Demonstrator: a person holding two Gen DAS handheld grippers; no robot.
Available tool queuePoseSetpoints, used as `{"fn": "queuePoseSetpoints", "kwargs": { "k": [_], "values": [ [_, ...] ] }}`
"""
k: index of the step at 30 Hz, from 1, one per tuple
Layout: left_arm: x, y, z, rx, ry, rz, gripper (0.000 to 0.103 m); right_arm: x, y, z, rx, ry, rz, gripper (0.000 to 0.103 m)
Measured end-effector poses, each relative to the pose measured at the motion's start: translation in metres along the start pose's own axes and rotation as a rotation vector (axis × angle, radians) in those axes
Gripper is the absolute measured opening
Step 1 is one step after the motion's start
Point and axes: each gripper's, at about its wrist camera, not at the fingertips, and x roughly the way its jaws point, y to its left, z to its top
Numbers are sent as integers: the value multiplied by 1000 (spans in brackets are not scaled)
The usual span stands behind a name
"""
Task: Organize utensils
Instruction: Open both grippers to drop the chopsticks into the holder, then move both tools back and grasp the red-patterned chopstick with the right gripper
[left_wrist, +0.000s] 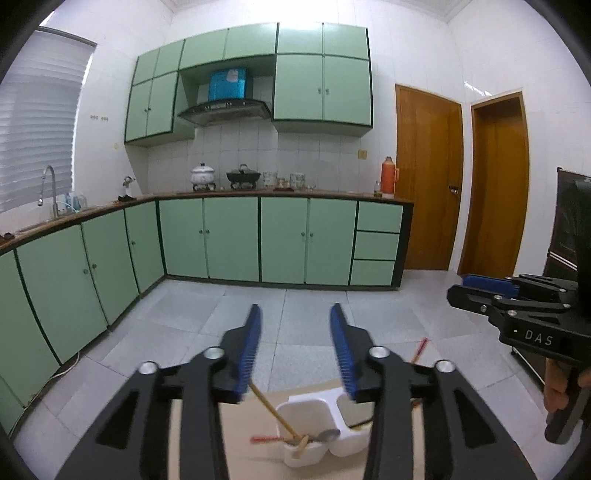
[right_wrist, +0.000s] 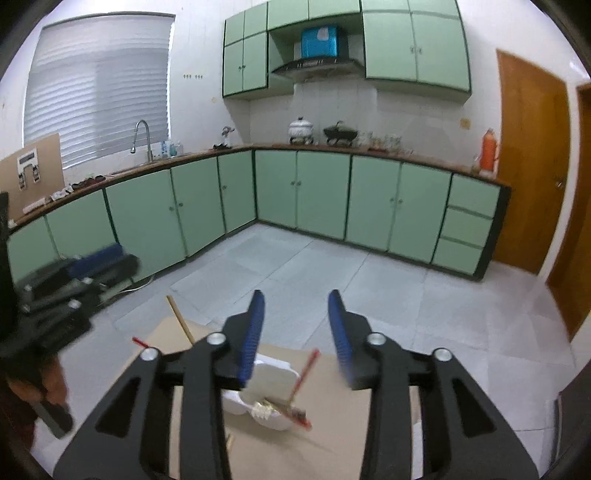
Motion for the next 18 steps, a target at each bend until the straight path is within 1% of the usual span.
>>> {"fn": "queuePoseSetpoints", "kwargs": {
  "k": [1,2,3,4,8,10,13,14,16,18],
  "values": [
    [-13,0,-3,-1,-10,3,49,-6,-1,-5,-1,-9,-12,49],
    [-20,-1,-6,-1,-14,7,52,-18,0,-13,-1,-28,-31,57],
    [-30,-2,-10,-1,-17,15,53,-25,0,-19,-1,-40,-38,59],
    [-36,-2,-13,-3,-16,19,55,-35,1,-29,-4,-51,-48,64],
    [-69,-7,-44,-28,-13,22,63,-65,7,-71,21,-86,-94,82],
    [-80,-10,-62,-26,-3,31,65,-76,12,-93,31,-94,-111,85],
    [-91,-15,-96,-35,38,44,66,-85,22,-129,24,-87,-140,86],
    [-94,-16,-112,-45,64,38,66,-87,25,-139,27,-78,-143,86],
    [-97,-17,-132,-52,94,34,66,-88,31,-162,48,-62,-133,88],
    [-100,-19,-159,-57,143,36,66,-90,38,-186,69,-50,-129,89]
  ]
}}
